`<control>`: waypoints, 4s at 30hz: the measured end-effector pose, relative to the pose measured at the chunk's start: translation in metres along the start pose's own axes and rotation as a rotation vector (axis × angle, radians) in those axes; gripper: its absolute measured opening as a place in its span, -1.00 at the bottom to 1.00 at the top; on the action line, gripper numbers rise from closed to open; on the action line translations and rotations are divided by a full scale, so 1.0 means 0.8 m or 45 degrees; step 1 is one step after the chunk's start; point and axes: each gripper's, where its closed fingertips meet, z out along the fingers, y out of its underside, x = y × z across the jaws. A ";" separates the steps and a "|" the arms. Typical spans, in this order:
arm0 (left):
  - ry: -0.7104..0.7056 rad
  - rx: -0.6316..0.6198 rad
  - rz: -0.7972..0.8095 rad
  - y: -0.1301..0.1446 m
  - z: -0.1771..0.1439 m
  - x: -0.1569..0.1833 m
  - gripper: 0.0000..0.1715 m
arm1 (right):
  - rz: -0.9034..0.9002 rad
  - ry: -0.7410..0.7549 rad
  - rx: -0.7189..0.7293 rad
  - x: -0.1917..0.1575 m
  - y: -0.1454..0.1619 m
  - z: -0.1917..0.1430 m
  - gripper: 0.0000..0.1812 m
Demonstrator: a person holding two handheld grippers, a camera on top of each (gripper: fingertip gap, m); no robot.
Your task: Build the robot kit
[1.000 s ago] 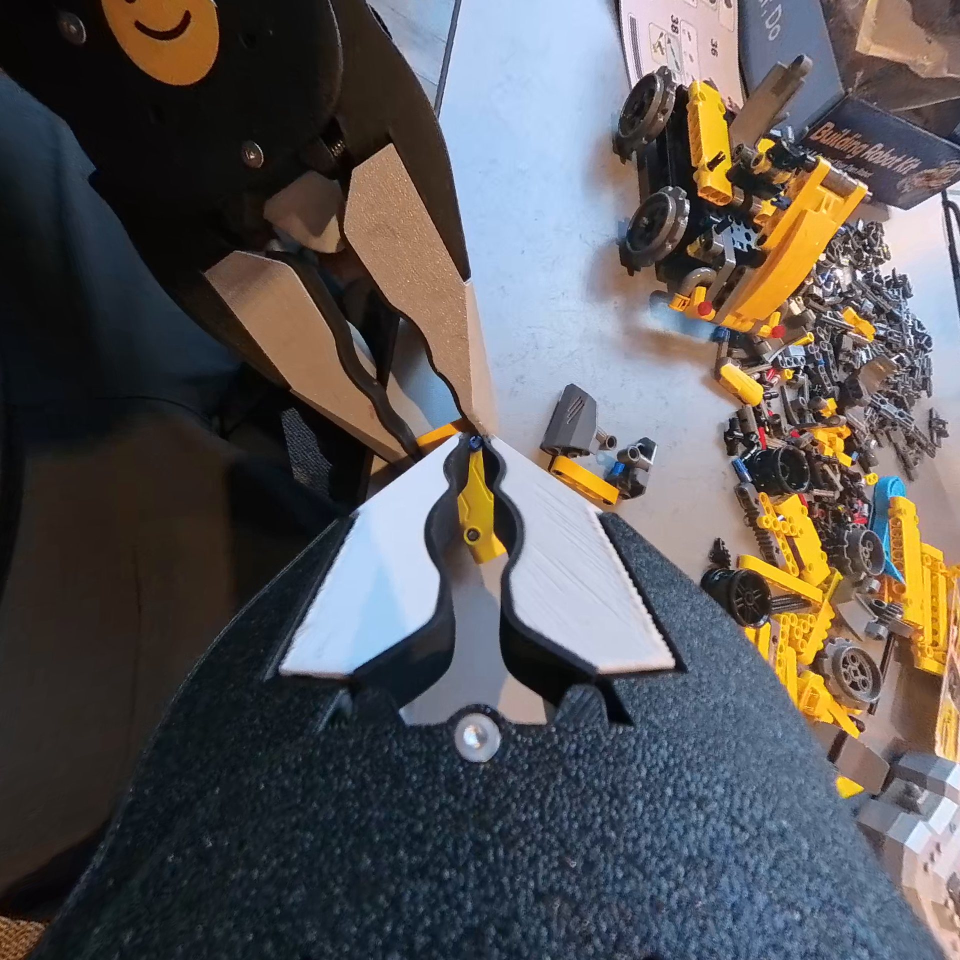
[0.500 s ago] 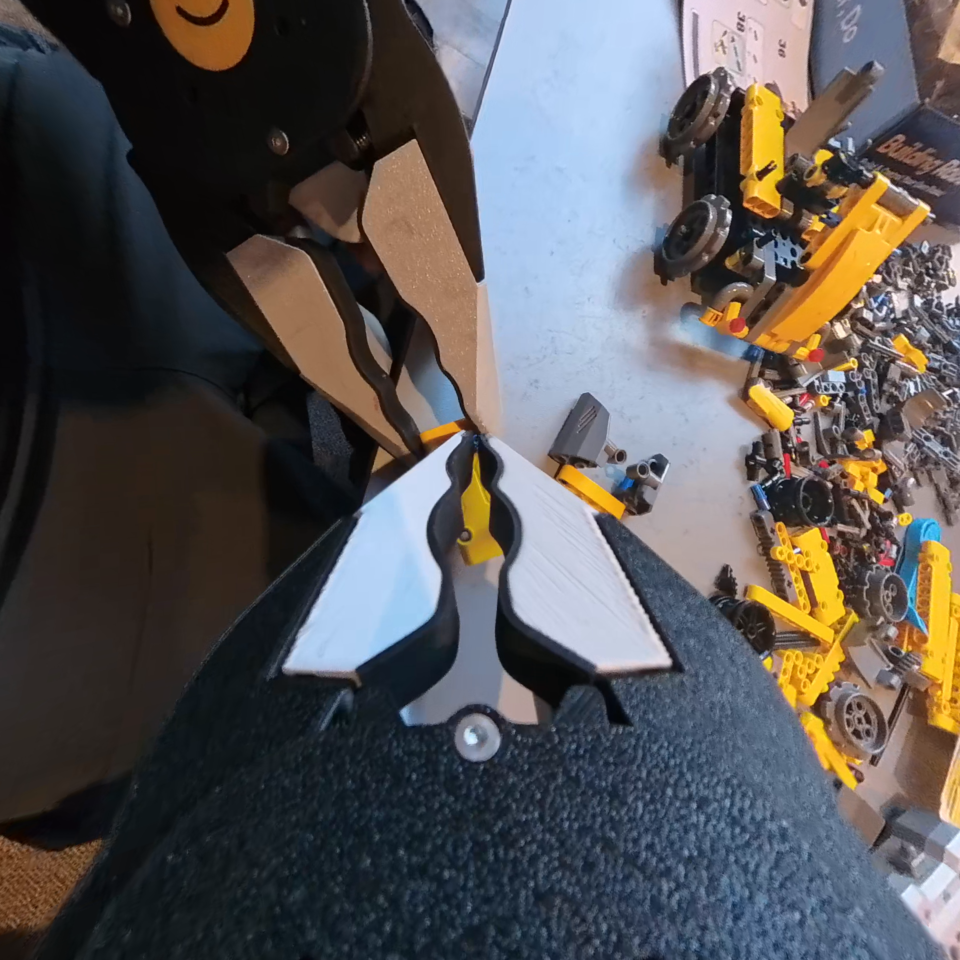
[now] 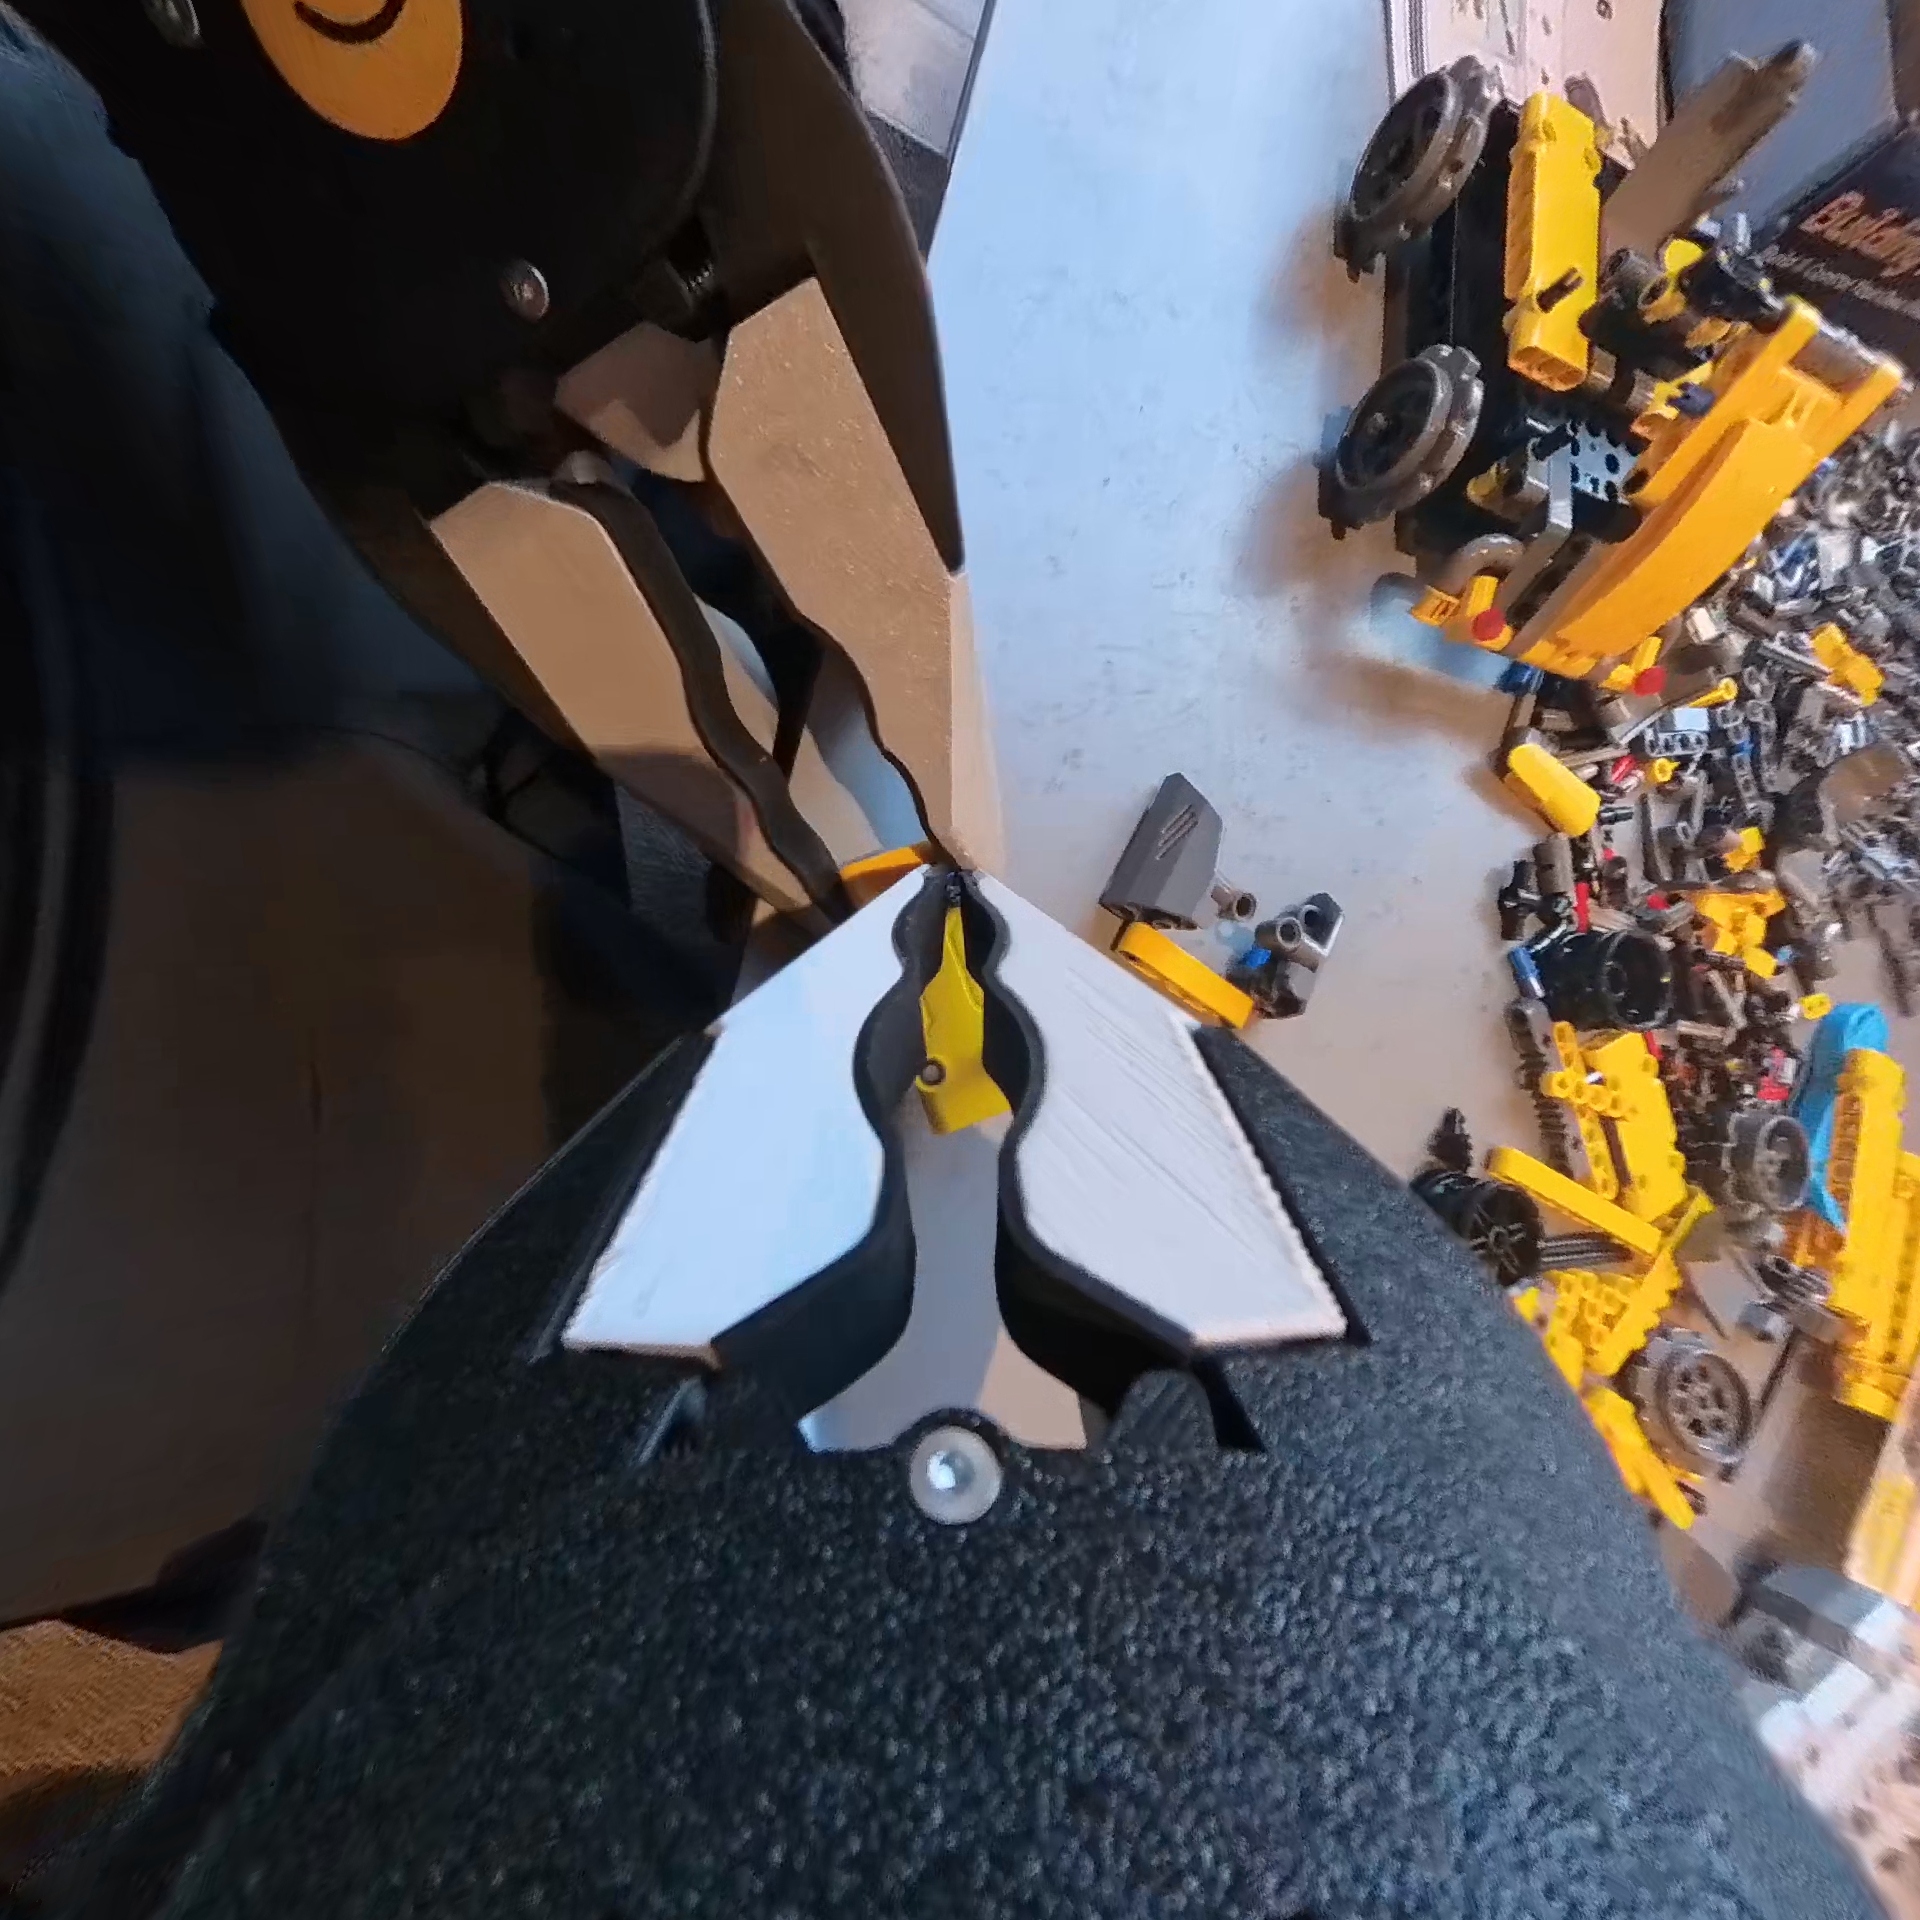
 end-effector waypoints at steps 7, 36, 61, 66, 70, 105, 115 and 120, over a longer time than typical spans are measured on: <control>-0.009 -0.004 0.025 0.000 -0.001 0.000 -0.72 | -0.082 -0.034 -0.063 -0.002 0.001 -0.001 -1.00; -0.018 0.001 0.061 0.000 0.000 -0.002 -0.73 | 0.039 0.037 -0.038 0.002 0.001 -0.002 -0.95; -0.003 -0.006 0.035 0.003 0.000 -0.003 -0.72 | -0.101 -0.083 -0.140 0.000 0.002 0.002 -0.99; 0.010 0.006 0.012 0.004 0.000 -0.003 -0.72 | -0.102 -0.109 -0.159 0.001 0.002 0.003 -0.99; 0.021 0.013 -0.020 0.004 0.000 -0.003 -0.72 | -0.082 -0.106 -0.145 0.001 0.002 0.004 -1.00; 0.666 0.586 -2.232 -0.099 -0.042 -0.021 -0.73 | 0.334 0.651 0.460 0.012 -0.027 -0.079 -0.34; 0.621 0.578 -2.275 -0.074 -0.032 -0.024 -0.73 | 0.375 0.597 0.460 0.019 -0.017 -0.053 -0.34; 0.622 0.489 -2.119 -0.066 -0.027 -0.023 -0.54 | 0.458 0.619 0.475 0.030 -0.002 -0.062 -0.34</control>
